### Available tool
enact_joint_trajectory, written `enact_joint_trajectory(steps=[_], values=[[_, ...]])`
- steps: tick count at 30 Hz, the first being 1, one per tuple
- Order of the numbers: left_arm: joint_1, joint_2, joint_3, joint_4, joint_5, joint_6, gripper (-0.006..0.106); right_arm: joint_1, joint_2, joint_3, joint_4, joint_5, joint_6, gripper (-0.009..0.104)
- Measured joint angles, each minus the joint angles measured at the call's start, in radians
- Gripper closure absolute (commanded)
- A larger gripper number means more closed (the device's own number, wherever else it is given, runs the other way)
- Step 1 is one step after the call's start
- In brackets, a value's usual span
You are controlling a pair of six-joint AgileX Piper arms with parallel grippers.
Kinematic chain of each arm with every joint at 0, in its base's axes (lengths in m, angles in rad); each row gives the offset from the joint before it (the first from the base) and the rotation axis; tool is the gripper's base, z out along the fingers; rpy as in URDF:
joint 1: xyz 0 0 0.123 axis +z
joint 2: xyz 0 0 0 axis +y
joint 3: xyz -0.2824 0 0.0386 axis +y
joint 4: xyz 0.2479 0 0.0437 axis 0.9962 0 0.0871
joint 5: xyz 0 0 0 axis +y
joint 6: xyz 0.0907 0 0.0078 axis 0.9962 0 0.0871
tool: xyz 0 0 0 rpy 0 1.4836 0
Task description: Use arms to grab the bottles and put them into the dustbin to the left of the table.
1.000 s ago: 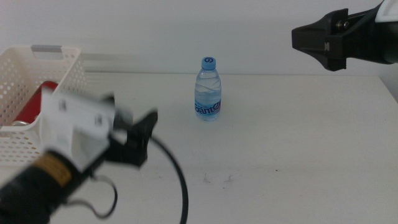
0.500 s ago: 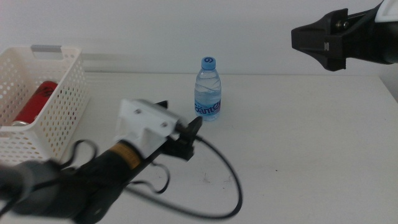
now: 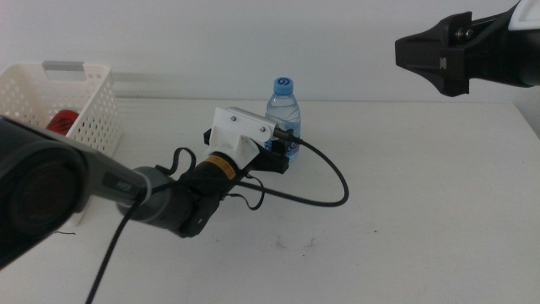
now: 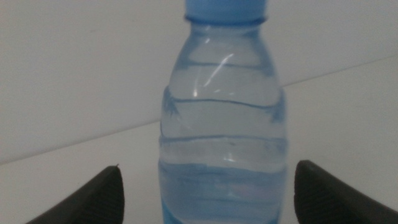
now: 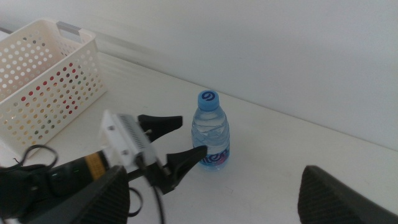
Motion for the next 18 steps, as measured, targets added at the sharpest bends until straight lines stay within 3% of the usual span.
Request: enact_joint_trajectory(steps=[18], values=[[0.004, 0.233, -0.321, 0.055, 0.060, -0.048, 0.010, 0.000, 0.000, 0.000, 0.000, 0.000, 0.000, 0.008]])
